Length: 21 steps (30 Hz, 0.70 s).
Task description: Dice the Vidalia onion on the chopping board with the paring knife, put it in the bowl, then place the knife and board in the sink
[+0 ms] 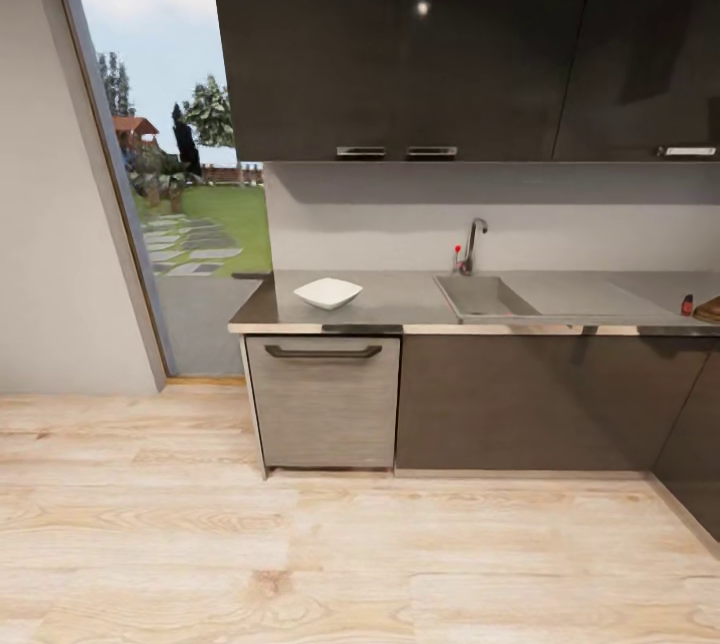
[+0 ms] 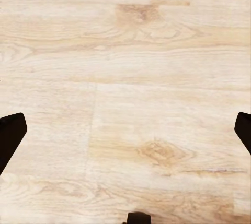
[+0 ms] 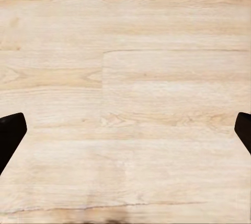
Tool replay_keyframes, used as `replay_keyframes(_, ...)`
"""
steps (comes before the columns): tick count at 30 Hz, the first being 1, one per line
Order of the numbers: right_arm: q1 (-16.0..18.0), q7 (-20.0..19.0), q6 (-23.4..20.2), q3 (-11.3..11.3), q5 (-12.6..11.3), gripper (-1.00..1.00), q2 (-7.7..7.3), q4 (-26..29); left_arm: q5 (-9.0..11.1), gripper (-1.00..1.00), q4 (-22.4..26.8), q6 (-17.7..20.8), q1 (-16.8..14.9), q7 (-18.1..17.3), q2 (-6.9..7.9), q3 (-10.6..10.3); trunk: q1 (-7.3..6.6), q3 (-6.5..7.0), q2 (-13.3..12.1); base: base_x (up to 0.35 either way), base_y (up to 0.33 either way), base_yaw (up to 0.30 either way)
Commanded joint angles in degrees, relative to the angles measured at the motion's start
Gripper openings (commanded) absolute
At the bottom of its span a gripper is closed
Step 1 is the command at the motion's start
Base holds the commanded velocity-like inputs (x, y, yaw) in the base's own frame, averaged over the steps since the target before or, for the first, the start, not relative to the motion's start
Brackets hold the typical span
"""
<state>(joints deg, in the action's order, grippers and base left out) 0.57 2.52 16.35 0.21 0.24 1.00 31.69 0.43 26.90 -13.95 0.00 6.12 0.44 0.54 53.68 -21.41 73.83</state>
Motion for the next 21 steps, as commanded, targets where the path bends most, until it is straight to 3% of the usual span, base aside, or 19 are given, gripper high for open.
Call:
replay_keyframes(1, 0.02, 0.21, 0.15, 0.03, 0.01, 1.0, 0.02, -0.53, 0.04, 1.0, 0.04, -0.11, 0.0, 0.12, 0.0, -0.02, -0.22, 0.13, -0.38, 0.0, 0.0, 0.0)
replay_keyframes(9, 0.03, 0.2, 0.09, 0.1, -0.06, 1.0, 0.22, -11.94, 0.07, 1.0, 0.08, -0.11, 0.0, 0.12, 0.0, -0.02, -1.98, 1.57, -3.59, 0.0, 0.0, 0.0)
replay_keyframes(14, 0.02, 0.2, 0.02, 0.13, -0.13, 1.0, 0.36, -23.18, 0.1, 1.0, 0.08, -0.14, 0.0, 0.12, 0.0, -0.02, -3.08, 2.47, -5.6, 0.0, 0.0, 0.0)
replay_keyframes(21, 0.02, 0.2, 0.09, -0.06, -0.1, 1.0, 0.37, -25.27, 0.1, 1.0, 0.08, -0.17, 0.0, 0.12, 0.0, -0.02, -4.62, 3.72, -8.4, 0.0, 0.0, 0.0)
